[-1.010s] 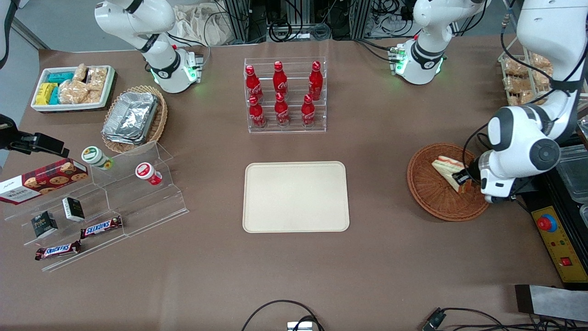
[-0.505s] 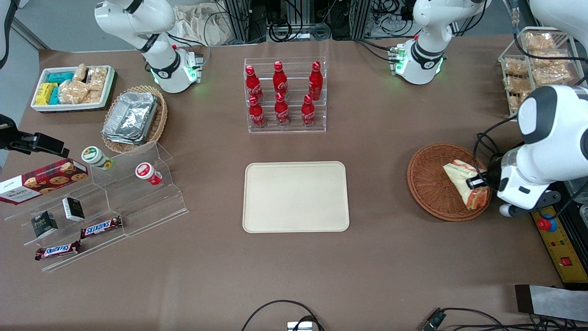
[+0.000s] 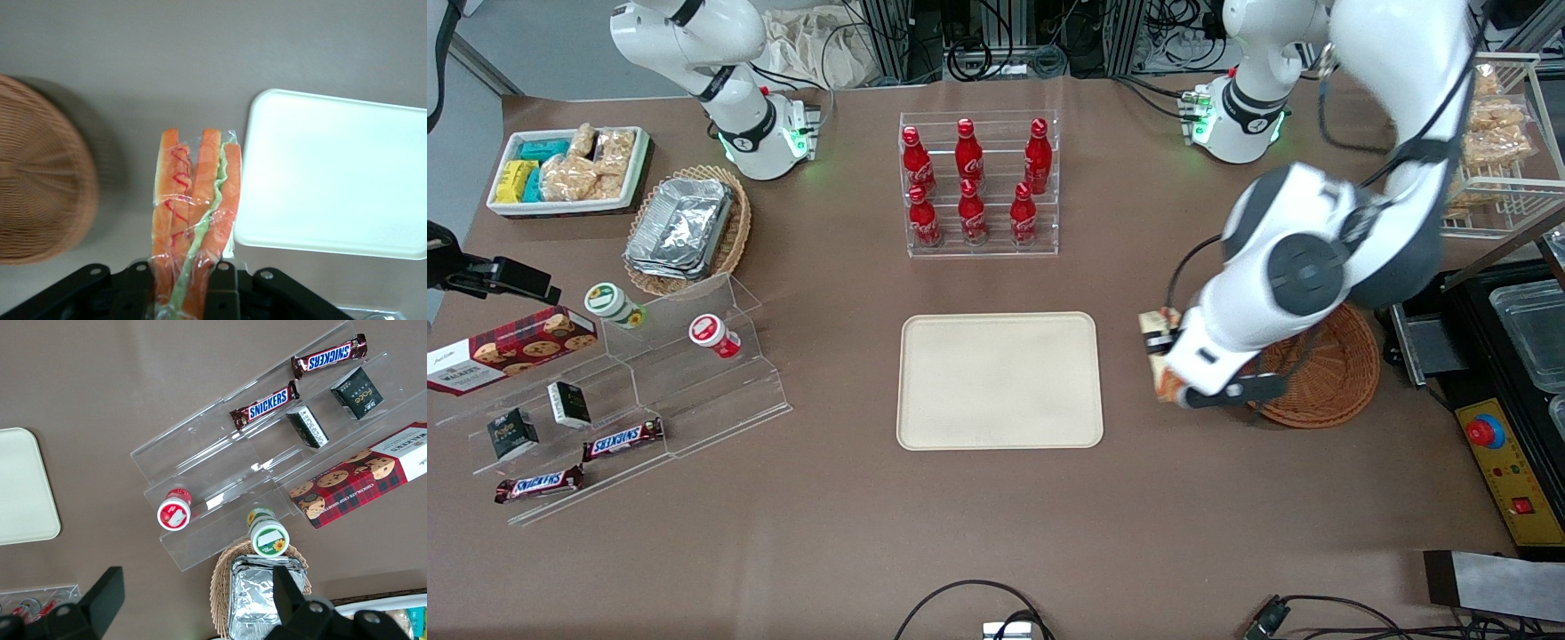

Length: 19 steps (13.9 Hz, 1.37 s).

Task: Place sandwich from basket to tray
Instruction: 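Lift the sandwich and carry it with the left gripper over the tray, then lower the sandwich onto the cream tray and open the left gripper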

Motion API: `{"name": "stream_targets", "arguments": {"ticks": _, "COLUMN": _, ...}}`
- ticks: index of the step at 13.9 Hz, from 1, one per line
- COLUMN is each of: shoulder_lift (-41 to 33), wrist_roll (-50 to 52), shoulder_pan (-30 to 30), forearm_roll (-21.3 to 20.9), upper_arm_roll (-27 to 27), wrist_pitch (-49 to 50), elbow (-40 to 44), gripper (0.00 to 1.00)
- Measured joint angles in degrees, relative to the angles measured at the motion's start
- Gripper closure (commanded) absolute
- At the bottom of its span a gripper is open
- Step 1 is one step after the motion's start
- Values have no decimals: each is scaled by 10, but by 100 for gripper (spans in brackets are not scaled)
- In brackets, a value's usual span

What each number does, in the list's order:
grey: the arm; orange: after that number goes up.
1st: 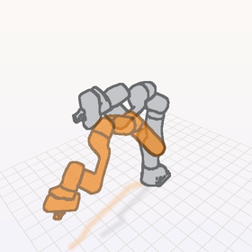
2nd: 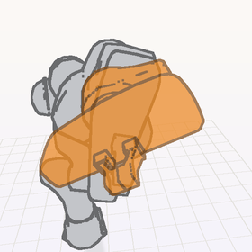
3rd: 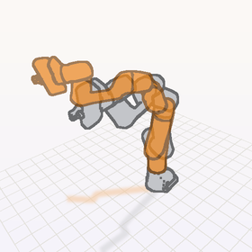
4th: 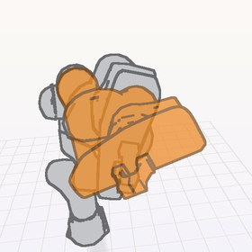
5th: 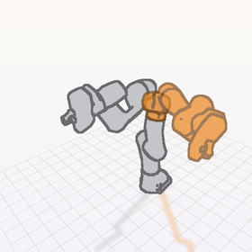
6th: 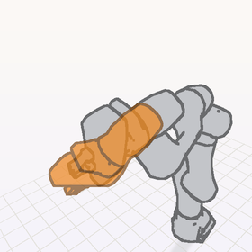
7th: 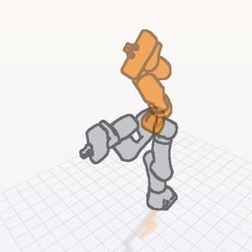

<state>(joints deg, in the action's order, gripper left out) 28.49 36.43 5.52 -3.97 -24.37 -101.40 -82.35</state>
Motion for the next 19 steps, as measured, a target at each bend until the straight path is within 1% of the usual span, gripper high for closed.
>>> {"name": "stream_targets", "arguments": {"ticks": 2, "shoulder_lift": 58, "wrist_roll": 11, "shoulder_pan": 17, "forearm_roll": -2, "upper_arm_roll": 1, "wrist_pitch": -35, "elbow": 23, "gripper": 100}}
{"name": "stream_targets", "arguments": {"ticks": 4, "shoulder_lift": 93, "wrist_roll": 11, "shoulder_pan": 17, "forearm_roll": -3, "upper_arm_roll": 2, "wrist_pitch": -66, "elbow": 24, "gripper": 100}}
{"name": "stream_targets", "arguments": {"ticks": 6, "shoulder_lift": 115, "wrist_roll": 10, "shoulder_pan": 28, "forearm_roll": -3, "upper_arm_roll": 1, "wrist_pitch": -86, "elbow": 24, "gripper": 100}}
{"name": "stream_targets", "arguments": {"ticks": 8, "shoulder_lift": 132, "wrist_roll": 17, "shoulder_pan": 50, "forearm_roll": -4, "upper_arm_roll": 2, "wrist_pitch": -104, "elbow": 23, "gripper": 100}}
{"name": "stream_targets", "arguments": {"ticks": 10, "shoulder_lift": 152, "wrist_roll": 23, "shoulder_pan": 63, "forearm_roll": -13, "upper_arm_roll": 3, "wrist_pitch": -122, "elbow": 21, "gripper": 100}}
{"name": "stream_targets", "arguments": {"ticks": 12, "shoulder_lift": 177, "wrist_roll": 23, "shoulder_pan": 64, "forearm_roll": -29, "upper_arm_roll": 5, "wrist_pitch": -128, "elbow": 21, "gripper": 100}}
{"name": "stream_targets", "arguments": {"ticks": 15, "shoulder_lift": 198, "wrist_roll": 23, "shoulder_pan": 63, "forearm_roll": -34, "upper_arm_roll": 6, "wrist_pitch": -135, "elbow": 23, "gripper": 100}}
{"name": "stream_targets", "arguments": {"ticks": 17, "shoulder_lift": 197, "wrist_roll": 23, "shoulder_pan": 63, "forearm_roll": -34, "upper_arm_roll": 5, "wrist_pitch": -136, "elbow": 24, "gripper": 96}}
{"name": "stream_targets", "arguments": {"ticks": 19, "shoulder_lift": 198, "wrist_roll": 23, "shoulder_pan": 64, "forearm_roll": -34, "upper_arm_roll": 5, "wrist_pitch": -136, "elbow": 23, "gripper": 85}}
